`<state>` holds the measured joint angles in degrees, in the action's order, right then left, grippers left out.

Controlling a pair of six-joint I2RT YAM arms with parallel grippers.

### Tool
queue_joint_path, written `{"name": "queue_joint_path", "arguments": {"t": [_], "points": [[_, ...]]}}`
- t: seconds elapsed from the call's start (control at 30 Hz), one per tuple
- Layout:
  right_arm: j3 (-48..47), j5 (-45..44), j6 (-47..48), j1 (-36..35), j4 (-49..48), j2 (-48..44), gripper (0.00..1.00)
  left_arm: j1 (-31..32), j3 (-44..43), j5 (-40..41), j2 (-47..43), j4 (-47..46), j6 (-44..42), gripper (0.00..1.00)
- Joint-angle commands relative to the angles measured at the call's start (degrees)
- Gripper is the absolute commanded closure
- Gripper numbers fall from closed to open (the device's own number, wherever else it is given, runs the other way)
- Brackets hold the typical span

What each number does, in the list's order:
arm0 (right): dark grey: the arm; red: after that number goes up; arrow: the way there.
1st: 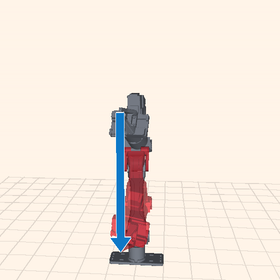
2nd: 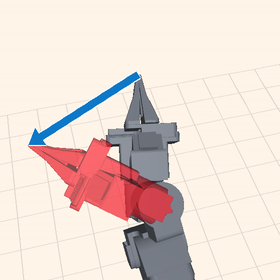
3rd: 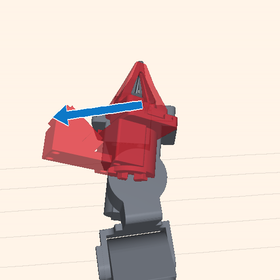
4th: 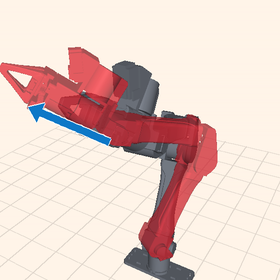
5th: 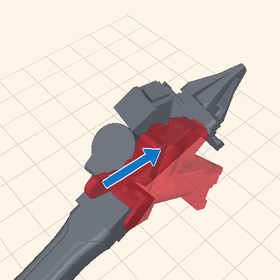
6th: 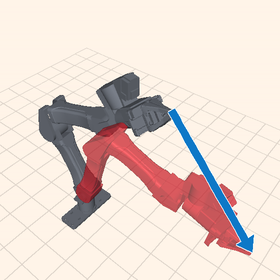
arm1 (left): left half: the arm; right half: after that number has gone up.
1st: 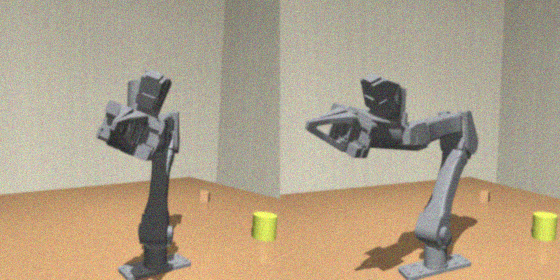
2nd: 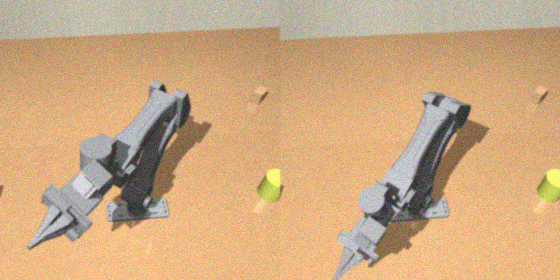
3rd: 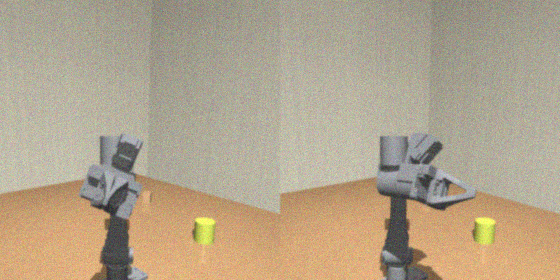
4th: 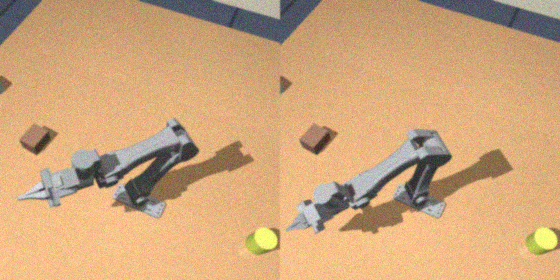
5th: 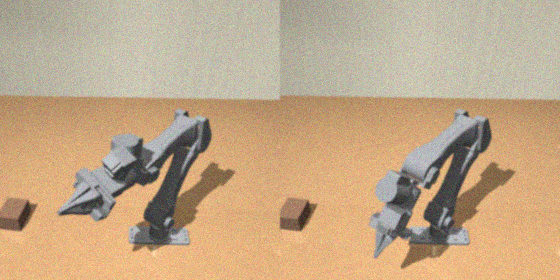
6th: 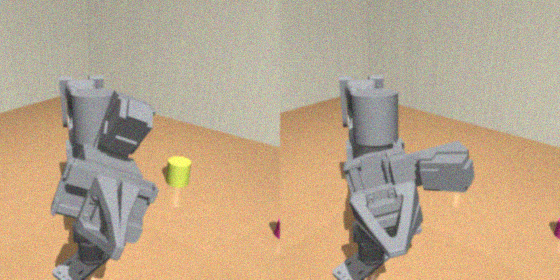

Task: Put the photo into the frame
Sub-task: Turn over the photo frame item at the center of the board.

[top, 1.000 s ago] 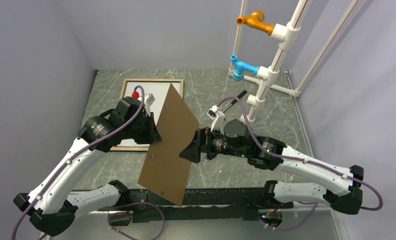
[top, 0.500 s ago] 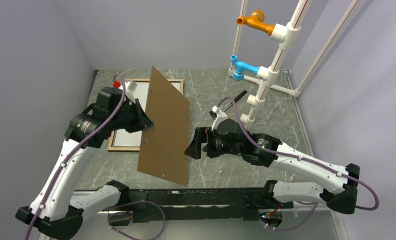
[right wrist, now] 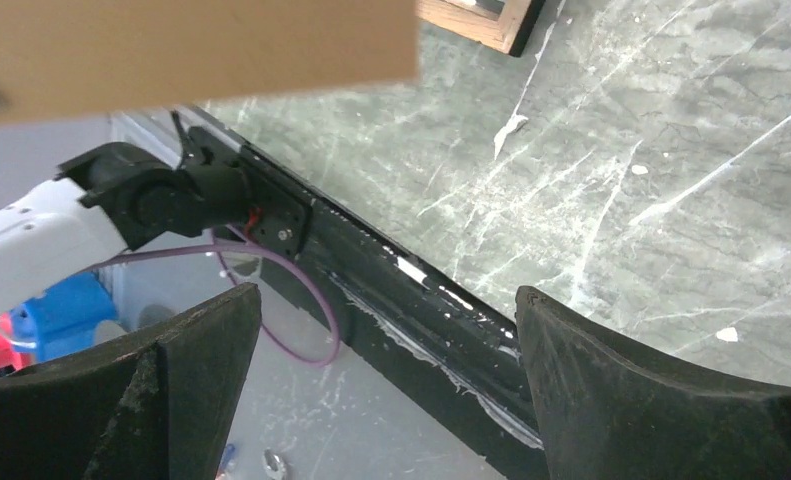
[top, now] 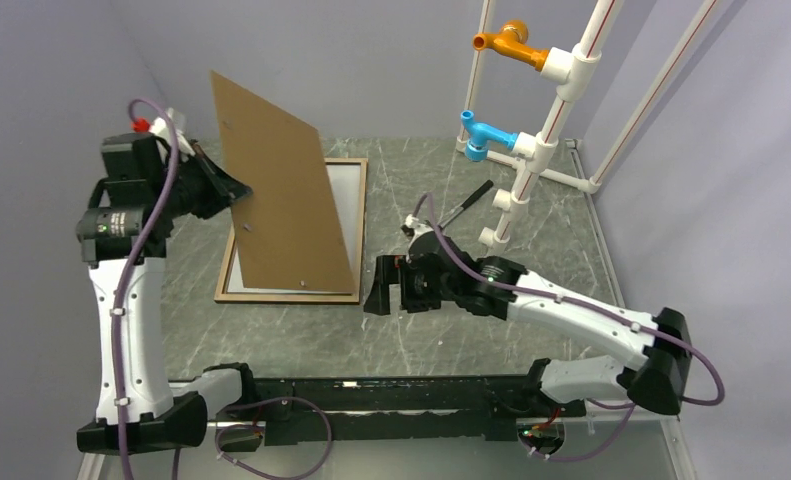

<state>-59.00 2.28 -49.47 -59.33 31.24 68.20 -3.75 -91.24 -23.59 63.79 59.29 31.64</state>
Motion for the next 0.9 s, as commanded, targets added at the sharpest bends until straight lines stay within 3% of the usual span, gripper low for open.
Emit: {"name": "queue_joint_path", "arguments": {"t": [0.0, 0.13, 0.27, 0.37, 0.5, 0.87], "points": [[-4.19, 1.47, 2.7, 0.18, -0.51, 5.55, 0.0, -4.51, -10.34, 0.94, -0.59, -0.35, -3.89, 1.0], [-6.18, 0.91, 4.84, 0.35, -2.1, 12.26, 0.01, -5.12, -16.56, 10.94, -1.11, 3.27, -7.71, 1.0], [-12.5, -1.0, 7.59, 1.34, -1.17, 20.94, 0.01, -5.13, -17.3, 17.64, -4.24, 3.04, -10.33, 1.0], [-17.56, -0.46, 8.5, 3.13, 0.75, 28.01, 0.03, -5.13, -15.89, 17.83, -6.35, 2.29, -11.13, 1.0], [-21.91, 1.81, 8.9, 5.75, 0.89, 35.3, 0.13, -5.13, -12.32, 15.74, -8.57, 1.53, -11.32, 1.0], [-35.66, -4.14, 13.4, 7.92, 7.7, 52.68, 0.28, -5.13, -6.23, 10.85, -11.7, 0.4, -11.18, 1.0]]}}
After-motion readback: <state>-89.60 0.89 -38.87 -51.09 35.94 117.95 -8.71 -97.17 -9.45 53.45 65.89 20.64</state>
